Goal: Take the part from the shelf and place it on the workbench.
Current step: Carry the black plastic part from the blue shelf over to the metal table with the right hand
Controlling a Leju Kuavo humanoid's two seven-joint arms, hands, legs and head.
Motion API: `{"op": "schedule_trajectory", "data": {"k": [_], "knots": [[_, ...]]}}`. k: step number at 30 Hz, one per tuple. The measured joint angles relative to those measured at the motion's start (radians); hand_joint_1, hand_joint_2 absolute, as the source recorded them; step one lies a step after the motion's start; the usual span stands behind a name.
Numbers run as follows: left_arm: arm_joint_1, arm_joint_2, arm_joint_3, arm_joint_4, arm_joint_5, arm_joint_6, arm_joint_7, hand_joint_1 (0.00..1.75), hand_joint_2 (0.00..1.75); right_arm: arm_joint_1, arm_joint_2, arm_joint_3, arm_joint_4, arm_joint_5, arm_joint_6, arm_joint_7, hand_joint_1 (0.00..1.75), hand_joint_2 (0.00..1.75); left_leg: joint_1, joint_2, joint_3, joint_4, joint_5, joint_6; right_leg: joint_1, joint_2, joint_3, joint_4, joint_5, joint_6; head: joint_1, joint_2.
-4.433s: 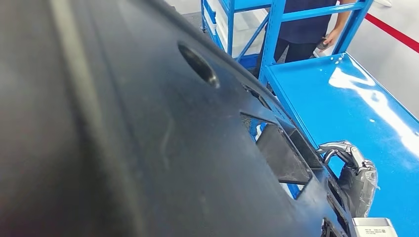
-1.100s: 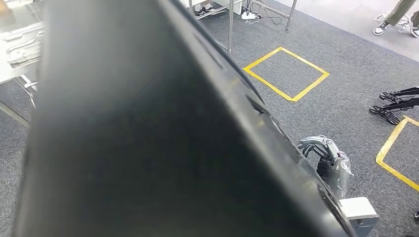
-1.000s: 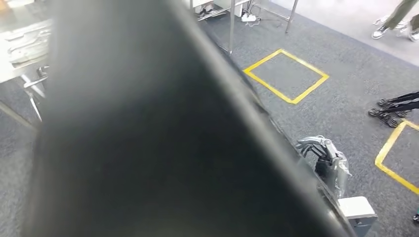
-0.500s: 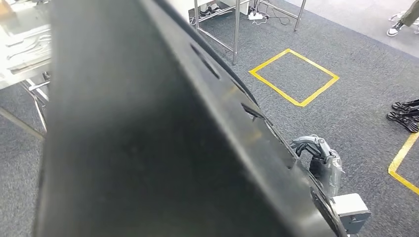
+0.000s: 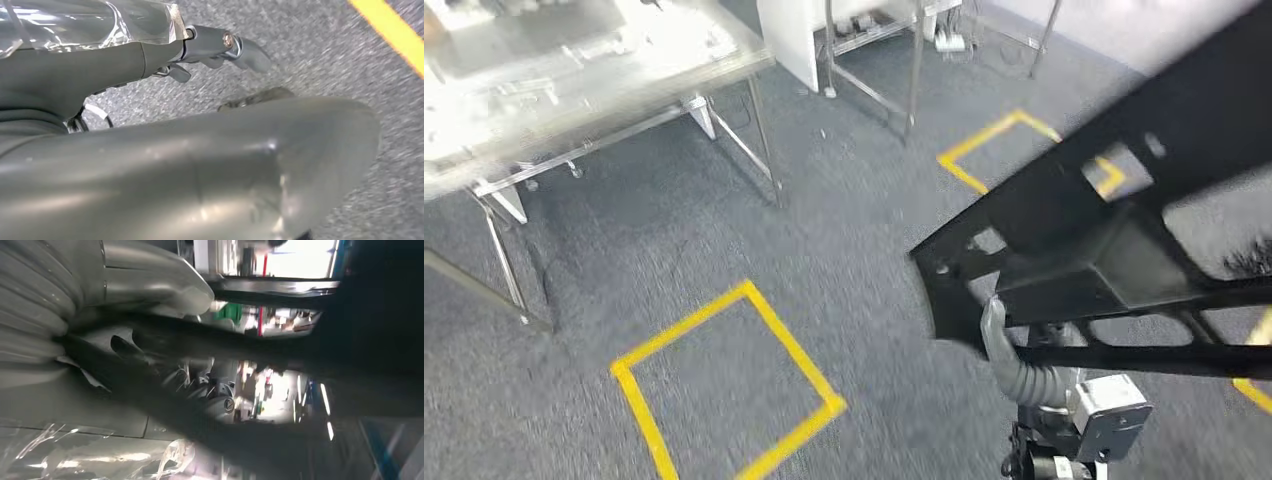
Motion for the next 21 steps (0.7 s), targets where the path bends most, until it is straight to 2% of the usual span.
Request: {"op": "schedule_trajectory", "data": {"k": [1,2,3,4,5,6,7,8,9,10,11,12,13,14,15,16,17,18,19,20,21], "knots": [[-0.001,0.000,0.000,0.000,0.009,0.005,0.007,0.00,0.00,-0.018,-0.001,0.014,0.012,-0.018,0.000,0.002,1.75,1.75,0.002,-0.001,0.019,-0.005,-0.013,0.001,0.001,0.000,-0.051,0.066,-0.007,0.001,0.007,0.000],[0.000,-0.002,0.001,0.000,0.018,0.009,0.013,0.00,0.00,-0.035,-0.002,0.028,0.024,-0.032,0.000,0.004,1.75,1.75,0.004,-0.002,0.036,-0.007,-0.027,0.002,0.002,0.000,-0.100,0.112,-0.036,0.002,0.013,0.000],[0.001,-0.004,0.001,0.000,0.025,0.015,0.017,0.00,0.00,-0.052,-0.002,0.044,0.037,-0.041,0.000,0.007,1.75,1.75,0.006,-0.006,0.054,-0.007,-0.042,0.001,0.002,0.000,-0.143,0.134,-0.075,0.005,0.019,0.000],[0.003,-0.007,0.001,0.000,0.030,0.020,0.020,0.00,0.00,-0.067,-0.003,0.059,0.050,-0.044,0.000,0.014,1.75,1.75,0.009,-0.012,0.074,-0.007,-0.058,-0.002,0.001,0.000,-0.174,0.132,-0.111,0.010,0.023,0.000],[0.005,-0.011,0.002,0.000,0.034,0.026,0.020,0.00,0.00,-0.081,-0.003,0.073,0.059,-0.040,0.000,0.024,1.75,1.75,0.012,-0.020,0.095,-0.007,-0.075,-0.005,-0.001,0.000,-0.192,0.106,-0.128,0.016,0.025,0.000],[0.005,-0.015,0.002,0.000,0.035,0.031,0.018,0.00,0.00,-0.092,-0.005,0.085,0.066,-0.030,0.000,0.040,1.75,1.75,0.018,-0.030,0.117,-0.007,-0.093,-0.010,-0.004,0.002,-0.200,0.060,-0.115,0.023,0.027,0.000],[0.006,-0.019,0.002,0.000,0.033,0.035,0.013,0.00,0.00,-0.100,-0.008,0.095,0.072,-0.015,0.000,0.060,1.75,1.75,0.022,-0.040,0.135,-0.007,-0.111,-0.017,-0.009,0.009,-0.199,-0.002,-0.061,0.033,0.030,0.000],[0.006,-0.022,0.002,0.000,0.028,0.038,0.005,0.00,0.00,-0.106,-0.011,0.104,0.077,0.006,0.000,0.084,1.75,1.75,0.026,-0.050,0.153,-0.003,-0.131,-0.024,-0.015,0.017,-0.195,-0.063,0.019,0.039,0.034,0.000],[0.005,-0.024,0.002,0.000,0.023,0.041,-0.008,0.00,0.00,-0.110,-0.016,0.114,0.080,0.031,0.000,0.109,1.75,1.75,0.027,-0.058,0.164,-0.003,-0.148,-0.031,-0.016,0.025,-0.191,-0.105,0.086,0.037,0.039,0.000],[0.004,-0.026,0.002,0.000,0.017,0.045,-0.021,0.00,0.00,-0.117,-0.021,0.124,0.082,0.056,0.000,0.134,1.75,1.75,0.028,-0.066,0.173,-0.007,-0.162,-0.038,-0.017,0.030,-0.189,-0.130,0.134,0.031,0.042,0.000],[0.002,-0.029,0.002,0.000,0.013,0.049,-0.035,0.00,0.00,-0.126,-0.026,0.135,0.083,0.078,0.001,0.154,1.75,1.75,0.029,-0.070,0.181,-0.006,-0.167,-0.044,-0.014,0.027,-0.187,-0.136,0.146,0.018,0.045,0.001],[0.000,-0.031,0.002,0.000,0.012,0.054,-0.047,0.00,0.00,-0.135,-0.030,0.145,0.083,0.095,0.002,0.170,1.75,1.75,0.030,-0.072,0.178,-0.002,-0.163,-0.049,-0.011,0.021,-0.181,-0.133,0.134,0.004,0.047,0.001],[-0.001,-0.032,0.002,0.000,0.011,0.057,-0.056,0.00,0.00,-0.144,-0.033,0.155,0.083,0.106,0.002,0.181,1.75,1.75,0.032,-0.066,0.168,0.024,-0.151,-0.054,-0.012,0.014,-0.174,-0.134,0.125,-0.006,0.049,0.001],[-0.001,-0.034,0.002,0.000,0.011,0.059,-0.063,0.00,0.00,-0.151,-0.036,0.165,0.083,0.114,0.003,0.188,1.75,1.75,0.033,-0.054,0.141,0.075,-0.134,-0.059,-0.012,0.006,-0.162,-0.136,0.114,-0.014,0.051,0.001],[0.000,-0.035,0.002,0.000,0.011,0.058,-0.068,0.00,0.00,-0.157,-0.039,0.174,0.083,0.118,0.004,0.195,1.75,1.75,0.033,-0.040,0.100,0.141,-0.124,-0.064,-0.011,0.000,-0.147,-0.137,0.103,-0.021,0.052,0.002],[0.001,-0.036,0.002,0.000,0.010,0.057,-0.072,0.00,0.00,-0.162,-0.042,0.183,0.084,0.121,0.005,0.199,1.75,1.75,0.033,-0.025,0.049,0.215,-0.129,-0.068,-0.010,-0.007,-0.130,-0.140,0.089,-0.026,0.053,0.002],[0.002,-0.037,0.002,0.000,0.010,0.056,-0.075,0.00,0.00,-0.168,-0.045,0.193,0.085,0.123,0.007,0.202,1.75,1.75,0.032,-0.016,-0.004,0.278,-0.154,-0.071,-0.008,-0.014,-0.112,-0.142,0.074,-0.028,0.053,0.002],[0.004,-0.039,0.002,0.000,0.011,0.056,-0.076,0.00,0.00,-0.175,-0.048,0.204,0.087,0.125,0.010,0.205,1.75,1.75,0.032,-0.012,-0.051,0.317,-0.196,-0.071,-0.006,-0.020,-0.091,-0.144,0.057,-0.029,0.054,0.002],[0.005,-0.040,0.002,0.000,0.012,0.056,-0.075,0.00,0.00,-0.183,-0.051,0.215,0.090,0.125,0.011,0.208,1.75,1.75,0.030,-0.011,-0.087,0.330,-0.240,-0.069,-0.004,-0.027,-0.067,-0.145,0.039,-0.030,0.054,0.002],[0.006,-0.041,0.002,0.000,0.014,0.055,-0.072,0.00,0.00,-0.191,-0.053,0.224,0.092,0.126,0.013,0.211,1.75,1.75,0.028,-0.010,-0.111,0.317,-0.269,-0.064,-0.001,-0.034,-0.042,-0.146,0.021,-0.030,0.054,0.002],[0.007,-0.041,0.002,0.000,0.017,0.055,-0.068,0.00,0.00,-0.200,-0.054,0.232,0.094,0.129,0.015,0.216,1.75,1.75,0.024,-0.006,-0.125,0.282,-0.270,-0.054,0.004,-0.042,-0.015,-0.147,0.001,-0.031,0.054,0.002]]}}
